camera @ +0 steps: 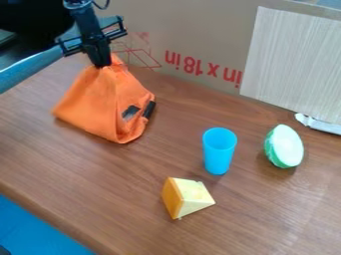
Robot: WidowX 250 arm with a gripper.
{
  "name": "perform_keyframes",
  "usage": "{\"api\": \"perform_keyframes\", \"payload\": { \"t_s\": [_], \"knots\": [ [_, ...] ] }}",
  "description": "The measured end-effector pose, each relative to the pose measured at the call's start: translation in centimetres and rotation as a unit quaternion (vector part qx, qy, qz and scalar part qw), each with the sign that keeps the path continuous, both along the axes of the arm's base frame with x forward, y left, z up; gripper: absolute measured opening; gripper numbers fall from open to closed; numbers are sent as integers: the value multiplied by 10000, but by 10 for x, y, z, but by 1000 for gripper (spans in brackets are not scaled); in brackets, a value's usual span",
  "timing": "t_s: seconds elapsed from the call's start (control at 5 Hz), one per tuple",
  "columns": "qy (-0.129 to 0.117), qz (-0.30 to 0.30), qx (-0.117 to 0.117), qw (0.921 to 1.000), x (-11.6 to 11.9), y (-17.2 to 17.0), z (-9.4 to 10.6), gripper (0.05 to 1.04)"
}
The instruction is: Unfold the cloth from top right to bottom left
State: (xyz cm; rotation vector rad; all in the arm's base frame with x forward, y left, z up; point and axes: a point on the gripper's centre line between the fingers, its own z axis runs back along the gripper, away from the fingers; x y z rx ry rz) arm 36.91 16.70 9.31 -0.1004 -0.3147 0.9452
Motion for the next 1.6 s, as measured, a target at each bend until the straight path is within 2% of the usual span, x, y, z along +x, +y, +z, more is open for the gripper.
{"api": "perform_keyframes", "payload": {
  "t_s": [0.2, 0.4, 0.6, 0.8, 1.0, 1.4, 1.6],
  "knots": [
    [-300, 192, 69, 9993, -28, -1, 6, 83],
    [-435, 220, 51, 9988, -57, 3, 12, 83],
    [-530, 60, 39, 9986, -80, 4, 17, 83],
    [-498, -13, 47, 9987, -103, 5, 11, 83],
    [-357, -250, 188, 9989, -120, 2, 0, 83],
    [284, -470, 457, 9974, -150, -4, -33, 83],
    [538, -510, 432, 9963, -160, -7, -47, 126]
  ]
}}
